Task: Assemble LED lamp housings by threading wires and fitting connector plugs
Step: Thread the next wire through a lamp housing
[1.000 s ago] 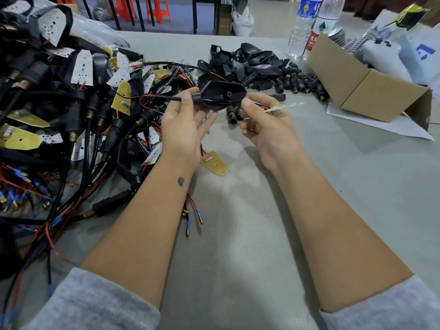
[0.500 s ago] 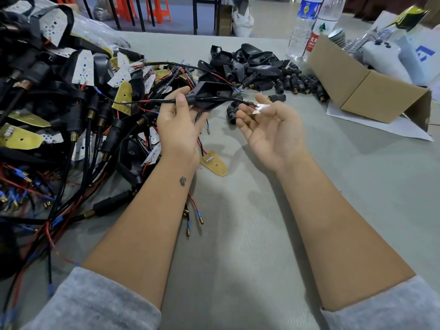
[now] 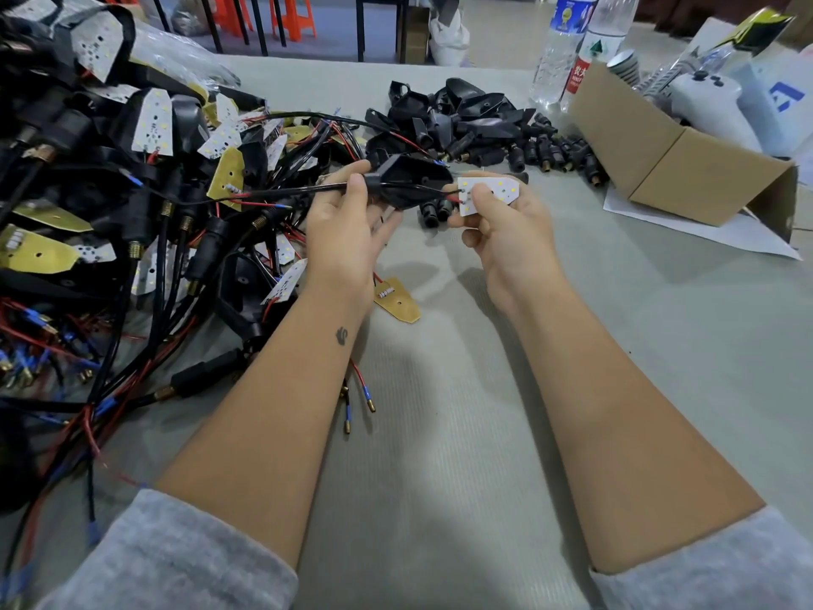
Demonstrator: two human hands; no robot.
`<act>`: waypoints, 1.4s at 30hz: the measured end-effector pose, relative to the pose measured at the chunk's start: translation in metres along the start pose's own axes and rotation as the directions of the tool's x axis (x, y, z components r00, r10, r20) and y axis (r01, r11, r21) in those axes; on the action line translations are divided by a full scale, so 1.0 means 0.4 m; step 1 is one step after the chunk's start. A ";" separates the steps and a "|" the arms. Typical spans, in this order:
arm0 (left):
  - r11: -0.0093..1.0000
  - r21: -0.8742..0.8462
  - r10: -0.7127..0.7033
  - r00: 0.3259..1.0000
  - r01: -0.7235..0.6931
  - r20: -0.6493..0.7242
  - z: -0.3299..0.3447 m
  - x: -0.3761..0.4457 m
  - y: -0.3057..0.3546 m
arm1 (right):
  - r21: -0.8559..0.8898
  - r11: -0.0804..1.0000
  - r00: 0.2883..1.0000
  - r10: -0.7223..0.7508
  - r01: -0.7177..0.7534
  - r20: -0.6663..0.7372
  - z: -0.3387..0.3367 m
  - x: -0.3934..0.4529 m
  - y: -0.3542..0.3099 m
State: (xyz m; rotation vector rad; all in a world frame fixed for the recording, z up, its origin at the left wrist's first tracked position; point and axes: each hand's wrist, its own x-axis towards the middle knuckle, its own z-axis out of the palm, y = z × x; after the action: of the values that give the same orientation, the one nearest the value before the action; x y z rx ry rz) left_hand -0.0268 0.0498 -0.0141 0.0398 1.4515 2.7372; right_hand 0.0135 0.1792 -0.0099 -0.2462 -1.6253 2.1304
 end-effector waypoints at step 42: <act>0.950 0.311 -0.013 0.985 -0.042 0.173 0.005 -0.030 0.000 | -0.600 0.756 0.943 -0.331 0.262 -0.006 0.023 -0.021 0.018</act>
State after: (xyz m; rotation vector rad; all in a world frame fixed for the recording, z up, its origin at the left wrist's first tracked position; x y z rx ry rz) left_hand -0.0146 0.0510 -0.0129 0.2926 1.8197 2.4109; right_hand 0.0157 0.1661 -0.0151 -0.2681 -2.0661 1.2987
